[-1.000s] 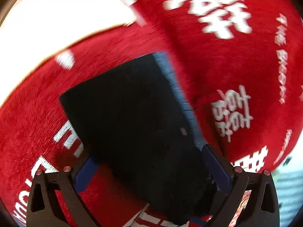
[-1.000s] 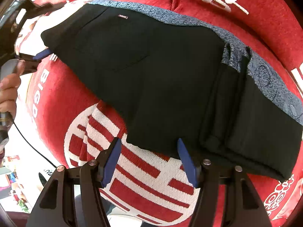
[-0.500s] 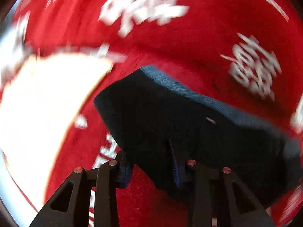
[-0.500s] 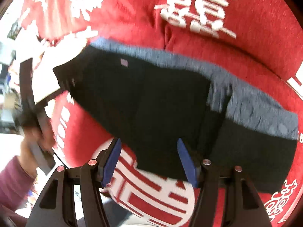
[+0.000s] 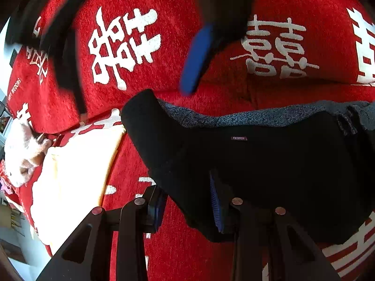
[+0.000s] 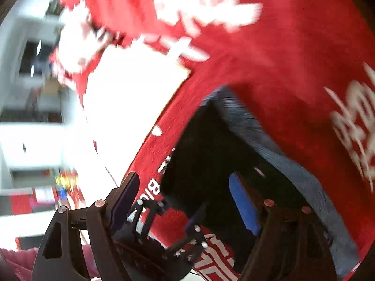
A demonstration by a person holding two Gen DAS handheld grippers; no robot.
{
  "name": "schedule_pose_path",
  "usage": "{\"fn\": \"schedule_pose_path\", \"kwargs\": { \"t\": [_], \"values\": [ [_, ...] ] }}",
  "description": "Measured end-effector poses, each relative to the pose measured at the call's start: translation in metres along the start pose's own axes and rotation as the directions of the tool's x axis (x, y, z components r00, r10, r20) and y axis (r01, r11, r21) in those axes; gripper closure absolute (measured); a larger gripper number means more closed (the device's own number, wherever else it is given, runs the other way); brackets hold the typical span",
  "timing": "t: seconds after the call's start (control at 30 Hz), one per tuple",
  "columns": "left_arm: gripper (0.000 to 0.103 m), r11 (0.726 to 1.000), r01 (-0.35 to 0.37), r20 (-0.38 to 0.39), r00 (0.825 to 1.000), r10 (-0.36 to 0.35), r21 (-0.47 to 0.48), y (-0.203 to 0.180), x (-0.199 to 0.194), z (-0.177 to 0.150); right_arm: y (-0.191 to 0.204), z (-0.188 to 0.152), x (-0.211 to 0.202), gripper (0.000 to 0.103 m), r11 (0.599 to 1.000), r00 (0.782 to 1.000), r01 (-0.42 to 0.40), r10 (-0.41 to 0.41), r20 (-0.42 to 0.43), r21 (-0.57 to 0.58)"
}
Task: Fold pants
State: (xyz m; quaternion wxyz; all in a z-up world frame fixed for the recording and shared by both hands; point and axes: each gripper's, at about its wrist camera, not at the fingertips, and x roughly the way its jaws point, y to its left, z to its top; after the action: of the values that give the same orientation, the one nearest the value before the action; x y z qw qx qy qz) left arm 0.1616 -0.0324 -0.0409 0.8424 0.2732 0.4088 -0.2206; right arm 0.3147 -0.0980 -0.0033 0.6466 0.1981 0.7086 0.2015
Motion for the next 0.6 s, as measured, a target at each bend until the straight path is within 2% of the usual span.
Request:
{"fn": "schedule_pose_path", "kwargs": {
  "t": [0.13, 0.17, 0.2, 0.23, 0.37, 0.47, 0.57, 0.6],
  "values": [
    [0.068, 1.0, -0.009, -0.001, 1.0, 0.009, 0.013, -0.003, -0.001, -0.001, 0.008, 0.018, 0.042, 0.021, 0.994, 0.987, 0.098, -0.104, -0.121, -0.054],
    [0.068, 1.0, -0.009, -0.001, 1.0, 0.009, 0.013, -0.004, -0.001, -0.001, 0.006, 0.018, 0.049, 0.027, 0.993, 0.983, 0.11, -0.116, -0.142, -0.051],
    [0.068, 1.0, -0.001, -0.006, 1.0, 0.001, 0.012, -0.004, -0.001, 0.0, 0.001, 0.016, 0.056, 0.068, 0.993, 0.98, 0.108, -0.113, -0.163, -0.041],
    [0.068, 1.0, 0.016, -0.011, 1.0, -0.016, 0.012, -0.005, 0.0, 0.001, -0.002, 0.014, 0.057, 0.085, 0.995, 0.981, 0.099, -0.103, -0.163, -0.031],
    [0.068, 0.998, 0.044, 0.043, 0.998, -0.046, 0.042, -0.017, -0.023, 0.011, -0.017, -0.008, 0.029, 0.086, 0.999, 0.998, 0.033, -0.034, -0.058, -0.017],
    [0.068, 0.995, 0.082, 0.089, 0.992, -0.088, 0.06, -0.029, -0.048, 0.02, -0.037, -0.038, -0.008, 0.086, 0.998, 0.997, -0.065, 0.064, 0.048, 0.02],
    [0.068, 0.985, 0.145, 0.137, 0.978, -0.157, 0.095, -0.049, -0.082, 0.036, -0.064, -0.08, -0.045, 0.086, 0.98, 0.969, -0.184, 0.167, 0.181, 0.081],
    [0.068, 0.981, 0.167, 0.144, 0.973, -0.18, 0.099, -0.055, -0.09, 0.04, -0.076, -0.102, -0.06, 0.086, 0.97, 0.95, -0.224, 0.195, 0.243, 0.097]
  ]
}}
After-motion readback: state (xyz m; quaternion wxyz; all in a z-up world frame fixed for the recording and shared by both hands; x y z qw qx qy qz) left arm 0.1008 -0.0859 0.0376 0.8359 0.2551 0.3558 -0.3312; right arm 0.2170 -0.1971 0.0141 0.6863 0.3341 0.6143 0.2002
